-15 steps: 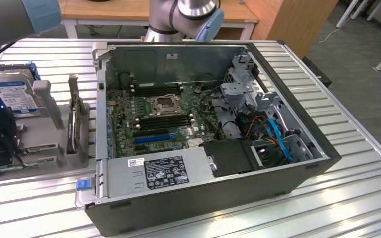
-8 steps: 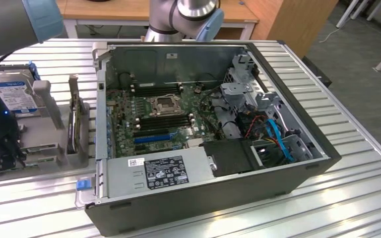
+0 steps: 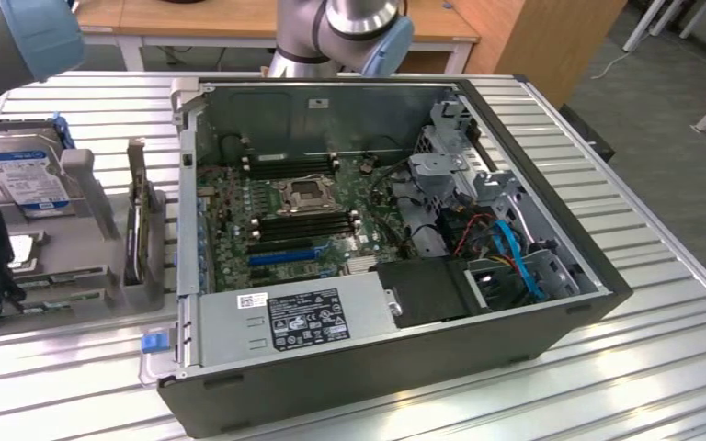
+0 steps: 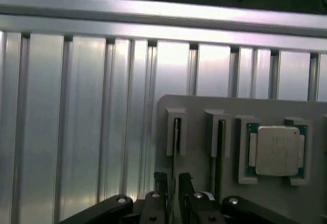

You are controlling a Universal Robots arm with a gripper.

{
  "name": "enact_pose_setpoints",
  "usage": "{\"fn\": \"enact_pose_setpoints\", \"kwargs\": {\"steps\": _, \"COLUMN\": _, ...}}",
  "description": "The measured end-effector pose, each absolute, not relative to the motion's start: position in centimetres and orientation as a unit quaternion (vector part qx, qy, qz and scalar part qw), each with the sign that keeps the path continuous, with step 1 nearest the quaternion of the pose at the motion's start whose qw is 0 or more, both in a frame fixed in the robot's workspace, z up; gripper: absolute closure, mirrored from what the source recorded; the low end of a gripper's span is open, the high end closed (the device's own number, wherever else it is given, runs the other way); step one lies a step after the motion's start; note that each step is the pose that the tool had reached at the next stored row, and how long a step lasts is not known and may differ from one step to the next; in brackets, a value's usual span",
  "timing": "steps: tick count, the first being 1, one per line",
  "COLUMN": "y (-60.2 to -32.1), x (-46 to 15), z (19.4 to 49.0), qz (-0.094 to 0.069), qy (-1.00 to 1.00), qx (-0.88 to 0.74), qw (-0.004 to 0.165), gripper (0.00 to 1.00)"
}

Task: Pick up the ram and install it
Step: 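Pick up the ram and move it above insertion slot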

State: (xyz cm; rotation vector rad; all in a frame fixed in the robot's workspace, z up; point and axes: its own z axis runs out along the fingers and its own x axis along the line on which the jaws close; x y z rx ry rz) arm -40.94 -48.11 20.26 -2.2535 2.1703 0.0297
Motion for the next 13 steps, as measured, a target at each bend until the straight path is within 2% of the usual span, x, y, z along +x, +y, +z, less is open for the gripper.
{"fn": "enact_pose_setpoints", "kwargs": {"steps": 13, "y": -47.91, "x": -40.97, "z": 19.73, "qz": 0.009, "qy": 0.694, "qx": -0.72, "qw": 0.006, "gripper": 0.76}}
